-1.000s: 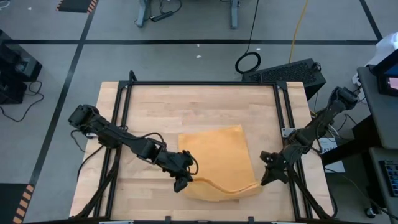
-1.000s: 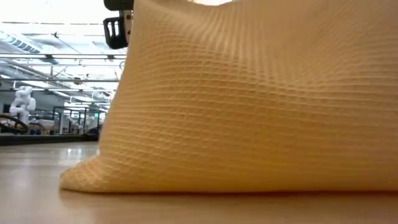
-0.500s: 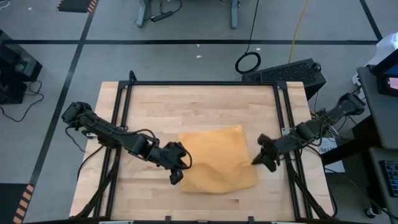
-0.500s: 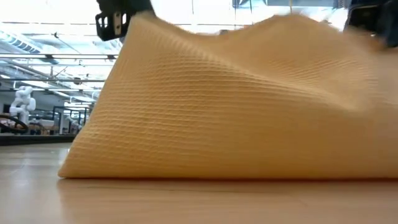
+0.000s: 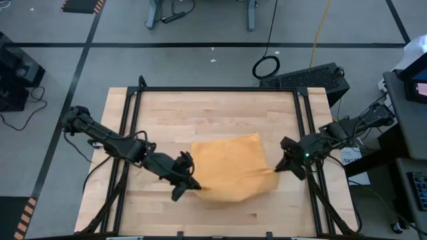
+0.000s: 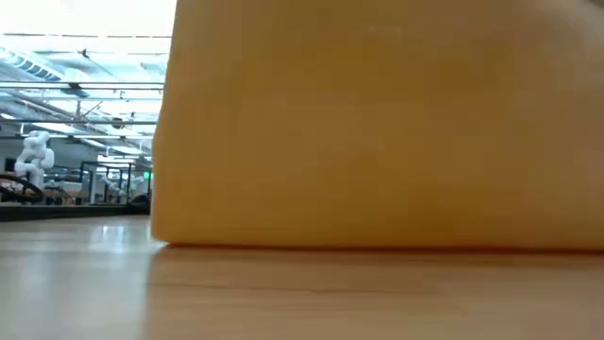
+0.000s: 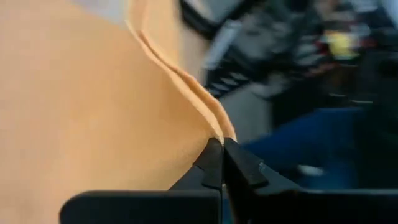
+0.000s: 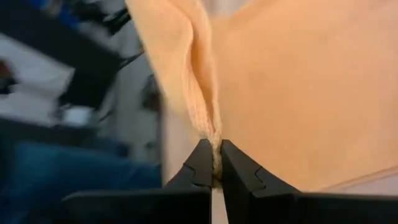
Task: Roll towel
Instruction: Fold the yellow towel
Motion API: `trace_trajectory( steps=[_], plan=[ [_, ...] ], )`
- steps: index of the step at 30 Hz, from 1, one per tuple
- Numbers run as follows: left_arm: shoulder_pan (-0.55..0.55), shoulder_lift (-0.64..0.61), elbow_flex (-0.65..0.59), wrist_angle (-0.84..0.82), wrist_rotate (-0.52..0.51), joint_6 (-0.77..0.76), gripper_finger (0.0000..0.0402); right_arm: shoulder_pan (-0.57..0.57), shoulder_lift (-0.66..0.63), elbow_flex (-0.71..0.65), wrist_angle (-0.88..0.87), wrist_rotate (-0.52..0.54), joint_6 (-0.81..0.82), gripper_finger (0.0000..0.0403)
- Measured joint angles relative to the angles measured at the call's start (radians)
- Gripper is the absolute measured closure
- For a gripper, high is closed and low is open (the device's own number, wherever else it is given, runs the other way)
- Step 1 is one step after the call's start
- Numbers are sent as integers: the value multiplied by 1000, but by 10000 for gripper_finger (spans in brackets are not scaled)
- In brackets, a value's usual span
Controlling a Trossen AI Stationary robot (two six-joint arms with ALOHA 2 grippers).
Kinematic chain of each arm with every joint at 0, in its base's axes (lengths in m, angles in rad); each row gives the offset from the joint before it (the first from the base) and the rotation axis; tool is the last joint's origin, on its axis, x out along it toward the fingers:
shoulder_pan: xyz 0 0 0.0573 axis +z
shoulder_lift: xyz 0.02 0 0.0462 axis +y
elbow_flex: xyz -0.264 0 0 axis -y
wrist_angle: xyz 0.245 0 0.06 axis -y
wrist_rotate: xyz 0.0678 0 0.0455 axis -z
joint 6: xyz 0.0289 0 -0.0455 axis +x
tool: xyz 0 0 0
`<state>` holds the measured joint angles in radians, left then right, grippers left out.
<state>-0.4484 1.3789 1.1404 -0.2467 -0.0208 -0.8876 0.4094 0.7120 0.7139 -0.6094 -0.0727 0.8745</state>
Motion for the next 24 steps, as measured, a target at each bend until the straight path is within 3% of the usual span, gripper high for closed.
trace_trajectory(
  steps=[5, 8, 18, 24],
  plan=[
    [24, 14, 0, -235, -144, 86, 398, -45, 25, 0, -72, 220, -111, 400],
    [51, 38, -1, -328, -203, 136, 398, -87, 58, 0, -108, 295, -145, 400],
    [131, 125, -1, -336, -269, 185, 398, -238, 248, 0, -100, 317, -285, 400],
    [131, 140, -1, -385, -304, 53, 398, -290, 308, 0, -97, 309, -303, 400]
  ],
)
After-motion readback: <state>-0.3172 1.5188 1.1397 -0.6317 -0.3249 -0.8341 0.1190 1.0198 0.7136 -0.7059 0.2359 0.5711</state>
